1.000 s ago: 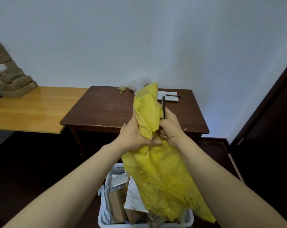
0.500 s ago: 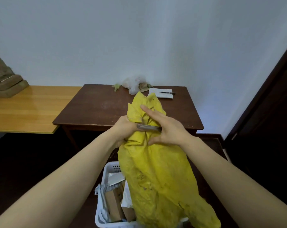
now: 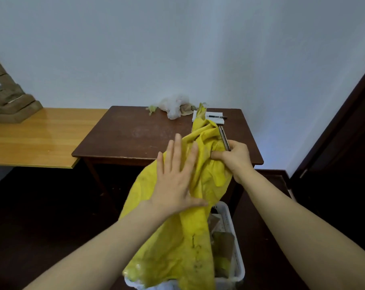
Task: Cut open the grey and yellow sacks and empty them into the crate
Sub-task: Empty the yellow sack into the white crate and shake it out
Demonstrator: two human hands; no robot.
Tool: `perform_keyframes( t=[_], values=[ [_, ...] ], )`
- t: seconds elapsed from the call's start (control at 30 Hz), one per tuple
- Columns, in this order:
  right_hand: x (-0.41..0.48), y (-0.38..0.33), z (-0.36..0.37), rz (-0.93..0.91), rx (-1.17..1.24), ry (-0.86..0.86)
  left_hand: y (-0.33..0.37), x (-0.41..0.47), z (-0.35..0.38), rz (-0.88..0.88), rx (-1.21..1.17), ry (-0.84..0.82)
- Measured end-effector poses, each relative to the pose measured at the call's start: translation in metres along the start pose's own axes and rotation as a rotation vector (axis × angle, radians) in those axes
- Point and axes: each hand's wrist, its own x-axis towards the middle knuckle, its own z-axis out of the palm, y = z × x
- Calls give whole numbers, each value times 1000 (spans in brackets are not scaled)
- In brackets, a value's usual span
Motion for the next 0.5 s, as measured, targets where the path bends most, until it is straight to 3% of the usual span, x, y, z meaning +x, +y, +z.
perform_keyframes(
  t=[0.1,0.2,0.27,0.5],
  values=[
    [-6,-10,5,292,117,-160,-4,13,4,-24,213,-67],
    [-9,-14,3,516,267,-356,-12,25,-3,-7,190,16],
    [-11,-14,5,579,346,-457,-13,31,-5,45,121,126],
    [-16,-13,-5,646,601,-470,-19,45,2,-35,133,50]
  ],
)
